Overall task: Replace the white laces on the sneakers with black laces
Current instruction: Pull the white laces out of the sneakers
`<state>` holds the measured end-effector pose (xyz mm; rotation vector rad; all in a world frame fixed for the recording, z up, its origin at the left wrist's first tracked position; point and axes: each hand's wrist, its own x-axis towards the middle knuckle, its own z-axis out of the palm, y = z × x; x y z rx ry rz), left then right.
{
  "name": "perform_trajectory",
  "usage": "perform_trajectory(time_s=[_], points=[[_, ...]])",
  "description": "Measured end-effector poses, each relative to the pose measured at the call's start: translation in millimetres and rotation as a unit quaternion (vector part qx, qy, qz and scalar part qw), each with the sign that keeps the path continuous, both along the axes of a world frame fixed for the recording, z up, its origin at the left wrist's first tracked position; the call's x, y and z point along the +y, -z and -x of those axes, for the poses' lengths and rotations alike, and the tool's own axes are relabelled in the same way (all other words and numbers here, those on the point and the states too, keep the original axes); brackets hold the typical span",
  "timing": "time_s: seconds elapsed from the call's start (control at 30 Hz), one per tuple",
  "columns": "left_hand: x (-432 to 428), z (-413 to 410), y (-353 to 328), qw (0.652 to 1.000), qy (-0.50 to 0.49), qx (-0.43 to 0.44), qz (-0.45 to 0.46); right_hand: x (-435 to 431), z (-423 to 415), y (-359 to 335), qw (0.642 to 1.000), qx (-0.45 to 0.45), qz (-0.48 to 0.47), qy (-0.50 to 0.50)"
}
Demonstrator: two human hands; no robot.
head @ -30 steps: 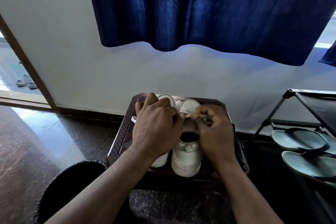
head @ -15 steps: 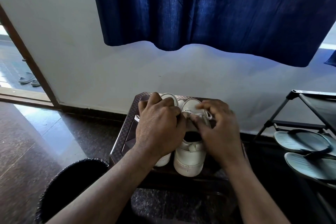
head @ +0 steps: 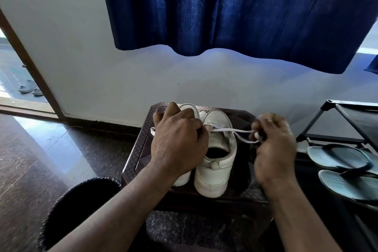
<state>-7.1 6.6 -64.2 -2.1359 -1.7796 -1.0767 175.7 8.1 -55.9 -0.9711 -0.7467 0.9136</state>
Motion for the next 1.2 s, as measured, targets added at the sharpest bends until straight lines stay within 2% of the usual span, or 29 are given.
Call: perform_trajectory(time_s=[0.03, 0.07, 0.13, 0.17, 0.23, 0.3, 0.33, 0.37, 0.43, 0.5, 0.53, 0.57, 0.6, 0.63, 0.73, 0.87, 0.93, 1.0, 1.1, 1.2], points=[[0.1, -0.3, -0.1, 1.000, 0.000, -0.001, 0.000, 0.0, 5.6, 4.9, 0.993, -0.118, -0.005, -0.004], [-0.2, -0.8, -0.5, 1.000, -0.001, -0.003, 0.000, -0.1, 10.9, 10.2, 0.971, -0.239, -0.013, -0.011], [-1.0, -1.8, -1.7, 1.000, -0.002, -0.006, 0.001, -0.1, 16.9, 18.8, 0.888, -0.458, -0.038, -0.007], [-1.3, -2.1, -2.2, 1.000, -0.002, -0.009, 0.001, 0.3, 17.5, 21.3, 0.844, -0.534, -0.052, 0.005], [-1.7, -2.1, -2.6, 1.000, -0.003, -0.011, -0.001, -0.4, 16.7, 20.3, 0.796, -0.603, -0.045, 0.006], [-1.2, -1.6, -2.0, 1.000, -0.003, -0.007, -0.003, -2.6, 16.2, 19.1, 0.788, -0.614, -0.042, 0.008], [-1.1, -1.7, -1.9, 1.000, -0.003, -0.004, -0.003, -4.7, 19.3, 15.7, 0.806, -0.590, -0.052, 0.017], [-1.0, -1.7, -1.6, 1.000, -0.003, -0.001, -0.002, -5.8, 16.2, 16.2, 0.847, -0.528, -0.058, 0.020], [-0.6, -1.8, -1.4, 1.000, -0.002, 0.005, 0.001, -8.1, 9.3, 10.4, 0.935, -0.350, -0.055, -0.002], [-0.4, -1.0, -0.8, 1.000, -0.003, 0.006, 0.001, -6.4, -3.2, 1.6, 0.986, -0.153, -0.058, -0.038], [-0.4, -0.6, -0.3, 1.000, -0.004, 0.007, 0.000, -6.7, -8.1, -3.0, 0.996, -0.023, -0.049, -0.067], [-0.1, -0.7, 0.5, 1.000, -0.003, 0.009, -0.001, -6.2, -10.5, -6.2, 0.991, 0.096, -0.031, -0.088], [-0.1, -0.3, 0.8, 1.000, -0.005, 0.010, -0.003, -5.2, -11.6, -7.6, 0.982, 0.156, -0.012, -0.104], [0.2, -0.1, 1.1, 1.000, -0.005, 0.011, -0.005, -5.2, -9.6, -8.4, 0.984, 0.148, 0.008, -0.095], [-0.2, -0.7, 0.5, 1.000, -0.008, 0.011, -0.003, -5.8, 6.2, 3.4, 0.998, -0.013, 0.053, -0.042], [-3.4, -2.7, -3.6, 1.000, -0.009, 0.009, 0.009, -1.5, 11.2, 18.2, 0.993, -0.100, 0.062, 0.022], [-3.4, -2.9, -7.4, 1.000, -0.001, 0.001, 0.019, -3.0, 9.9, 20.6, 0.978, -0.187, 0.056, 0.075], [-1.3, -3.8, -11.8, 0.999, 0.009, 0.002, 0.041, -6.7, 8.7, 19.8, 0.958, -0.275, 0.023, 0.081], [2.0, -8.8, -18.5, 0.996, 0.019, 0.024, 0.079, -7.9, 11.6, 21.0, 0.934, -0.358, -0.013, 0.020], [3.5, -15.6, -22.5, 0.989, 0.032, 0.066, 0.129, -7.3, 14.0, 30.0, 0.887, -0.461, -0.002, -0.028]])
